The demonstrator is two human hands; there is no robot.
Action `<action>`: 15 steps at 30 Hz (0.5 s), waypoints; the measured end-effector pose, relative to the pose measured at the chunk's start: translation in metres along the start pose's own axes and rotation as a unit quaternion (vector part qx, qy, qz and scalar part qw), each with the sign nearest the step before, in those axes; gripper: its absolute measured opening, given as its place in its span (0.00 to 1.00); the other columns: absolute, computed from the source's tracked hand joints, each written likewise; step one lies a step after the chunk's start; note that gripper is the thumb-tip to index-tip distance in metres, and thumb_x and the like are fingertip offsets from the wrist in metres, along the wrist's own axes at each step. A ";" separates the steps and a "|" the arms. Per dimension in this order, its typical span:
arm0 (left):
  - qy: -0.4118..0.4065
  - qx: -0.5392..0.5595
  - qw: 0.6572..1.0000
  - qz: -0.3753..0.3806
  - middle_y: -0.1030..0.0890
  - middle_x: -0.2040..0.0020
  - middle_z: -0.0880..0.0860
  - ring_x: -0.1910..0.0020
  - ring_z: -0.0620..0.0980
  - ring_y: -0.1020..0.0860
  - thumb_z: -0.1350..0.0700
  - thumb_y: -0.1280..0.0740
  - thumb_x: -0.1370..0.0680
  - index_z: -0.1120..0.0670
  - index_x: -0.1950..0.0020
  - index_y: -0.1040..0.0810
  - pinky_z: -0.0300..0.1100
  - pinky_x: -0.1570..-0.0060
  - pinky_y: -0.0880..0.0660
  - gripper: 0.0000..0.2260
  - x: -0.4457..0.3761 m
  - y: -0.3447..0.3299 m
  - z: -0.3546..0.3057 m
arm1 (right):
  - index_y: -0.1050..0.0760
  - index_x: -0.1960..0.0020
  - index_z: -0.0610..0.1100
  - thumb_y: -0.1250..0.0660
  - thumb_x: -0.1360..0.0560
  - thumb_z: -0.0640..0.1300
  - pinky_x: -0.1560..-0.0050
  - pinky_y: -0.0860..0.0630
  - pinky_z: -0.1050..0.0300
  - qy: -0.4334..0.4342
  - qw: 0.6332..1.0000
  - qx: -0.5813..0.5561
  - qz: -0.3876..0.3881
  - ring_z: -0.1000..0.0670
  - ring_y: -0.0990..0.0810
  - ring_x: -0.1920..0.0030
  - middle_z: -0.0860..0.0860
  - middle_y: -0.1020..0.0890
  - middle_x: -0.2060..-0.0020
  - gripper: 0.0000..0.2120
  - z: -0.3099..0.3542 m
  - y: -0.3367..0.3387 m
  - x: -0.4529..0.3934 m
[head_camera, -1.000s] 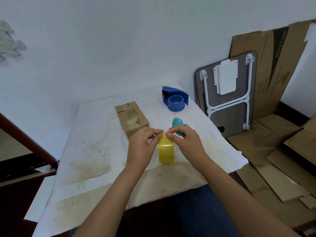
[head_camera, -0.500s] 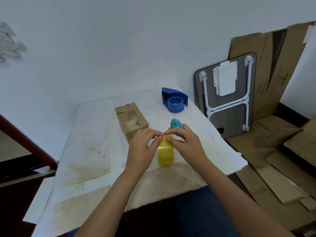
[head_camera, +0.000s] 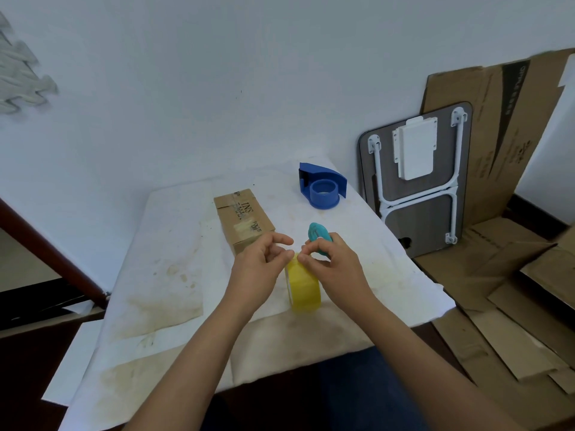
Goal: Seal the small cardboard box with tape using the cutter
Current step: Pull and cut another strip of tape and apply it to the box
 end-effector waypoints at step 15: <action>-0.138 -0.201 0.969 -0.034 0.18 0.56 0.48 0.58 0.43 0.23 0.57 0.30 0.24 0.52 0.53 0.17 0.32 0.59 0.27 0.03 0.006 0.002 -0.020 | 0.27 0.47 0.53 0.31 0.28 0.56 0.64 0.30 0.70 -0.102 0.994 -0.007 0.025 0.60 0.24 0.57 0.51 0.29 0.48 0.13 -0.020 -0.011 0.037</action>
Point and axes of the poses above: each hand's wrist, its own x-axis away from the middle knuckle, its own y-axis out of the back of the hand, z = x × y, the point moved 8 cm from there along -x, towards the middle knuckle
